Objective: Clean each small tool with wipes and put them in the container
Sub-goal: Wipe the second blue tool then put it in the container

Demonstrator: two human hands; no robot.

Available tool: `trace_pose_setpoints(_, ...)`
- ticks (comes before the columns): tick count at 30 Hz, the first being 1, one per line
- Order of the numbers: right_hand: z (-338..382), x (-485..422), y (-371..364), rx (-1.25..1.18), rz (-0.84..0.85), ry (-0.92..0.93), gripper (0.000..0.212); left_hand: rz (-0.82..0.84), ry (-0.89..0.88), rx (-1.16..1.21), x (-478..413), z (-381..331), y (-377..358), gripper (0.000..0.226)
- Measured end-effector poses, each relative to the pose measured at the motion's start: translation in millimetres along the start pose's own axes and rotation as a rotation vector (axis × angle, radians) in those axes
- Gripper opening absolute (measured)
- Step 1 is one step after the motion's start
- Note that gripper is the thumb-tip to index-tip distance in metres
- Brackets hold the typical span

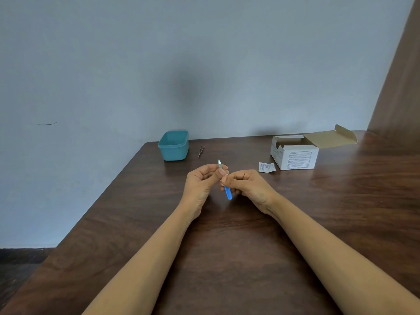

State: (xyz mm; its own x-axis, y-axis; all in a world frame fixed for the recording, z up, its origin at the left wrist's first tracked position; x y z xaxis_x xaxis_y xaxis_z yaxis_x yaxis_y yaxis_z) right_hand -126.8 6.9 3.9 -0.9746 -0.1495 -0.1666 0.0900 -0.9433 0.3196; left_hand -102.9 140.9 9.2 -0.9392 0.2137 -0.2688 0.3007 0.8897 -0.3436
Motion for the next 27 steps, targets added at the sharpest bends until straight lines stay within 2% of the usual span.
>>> trace_pose_setpoints(5,1,-1,0,-0.039,-0.063,-0.026,0.014,-0.003,0.001,0.013,1,2,-1,0.019)
trace_pose_setpoints(9,-3,-3,5,-0.208,-0.226,-0.1,0.014,-0.037,0.015,-0.257,1,6,1,0.035)
trace_pose_setpoints(13,-8,-4,9,-0.323,-0.349,-0.154,0.015,0.127,-0.073,-0.515,4,9,-8,0.024)
trace_pose_setpoints(17,-8,-4,6,-0.336,-0.324,-0.16,0.034,0.19,-0.078,-0.505,5,10,-11,0.02)
trace_pose_setpoints(24,-10,-5,14,-0.432,-0.287,-0.22,0.03,0.28,0.112,-0.404,10,9,-19,0.025)
trace_pose_setpoints(27,-10,-6,14,-0.434,-0.2,-0.229,0.035,0.266,0.166,-0.359,11,7,-20,0.03)
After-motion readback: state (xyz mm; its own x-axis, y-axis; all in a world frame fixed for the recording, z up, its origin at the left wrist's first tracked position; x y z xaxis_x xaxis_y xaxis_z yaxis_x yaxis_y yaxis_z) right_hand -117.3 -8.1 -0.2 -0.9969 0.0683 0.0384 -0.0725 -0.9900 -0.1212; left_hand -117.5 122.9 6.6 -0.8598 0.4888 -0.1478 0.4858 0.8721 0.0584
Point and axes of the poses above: each hand's wrist, its own x-axis away from the middle knuckle, its own y-axis out of the back of the hand, z = x × y, the point moved 4 cm from there along -x, towards the middle knuckle, and after that the axes turned 14 degrees about x, right-handed, at the moved point
